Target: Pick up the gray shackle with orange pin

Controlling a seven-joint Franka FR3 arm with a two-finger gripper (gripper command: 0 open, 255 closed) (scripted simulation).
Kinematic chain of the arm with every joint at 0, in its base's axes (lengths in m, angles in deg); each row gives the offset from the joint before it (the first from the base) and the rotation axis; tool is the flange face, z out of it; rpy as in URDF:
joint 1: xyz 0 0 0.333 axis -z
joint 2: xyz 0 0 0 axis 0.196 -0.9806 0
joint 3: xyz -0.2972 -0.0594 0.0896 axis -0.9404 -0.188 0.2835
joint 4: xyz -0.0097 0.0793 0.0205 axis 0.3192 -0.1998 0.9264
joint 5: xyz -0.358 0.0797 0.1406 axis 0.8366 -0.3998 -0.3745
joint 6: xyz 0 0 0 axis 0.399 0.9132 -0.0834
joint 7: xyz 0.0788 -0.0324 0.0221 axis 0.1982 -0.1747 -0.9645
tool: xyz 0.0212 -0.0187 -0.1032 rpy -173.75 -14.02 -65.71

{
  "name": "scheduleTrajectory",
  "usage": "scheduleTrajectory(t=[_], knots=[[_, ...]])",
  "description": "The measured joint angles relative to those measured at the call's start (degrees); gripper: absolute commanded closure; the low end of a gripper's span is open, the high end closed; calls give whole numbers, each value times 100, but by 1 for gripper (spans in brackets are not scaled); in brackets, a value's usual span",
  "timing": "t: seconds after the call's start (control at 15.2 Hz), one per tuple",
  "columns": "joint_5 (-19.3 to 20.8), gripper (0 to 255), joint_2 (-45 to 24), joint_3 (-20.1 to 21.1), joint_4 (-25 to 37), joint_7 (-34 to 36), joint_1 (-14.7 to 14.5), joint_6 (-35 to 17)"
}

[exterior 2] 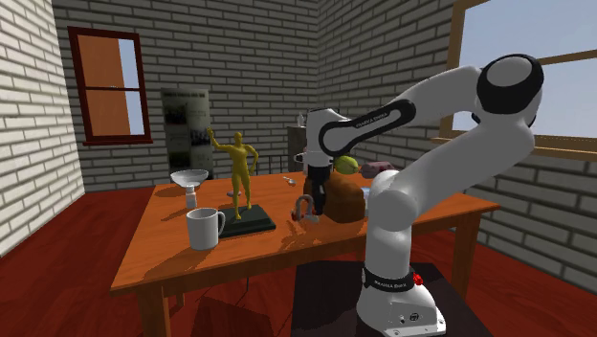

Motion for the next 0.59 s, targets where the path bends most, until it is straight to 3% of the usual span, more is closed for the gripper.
scheduleTrajectory(t=[0.59], knots=[[-418,255,349,421,453,-89,-92,784]])
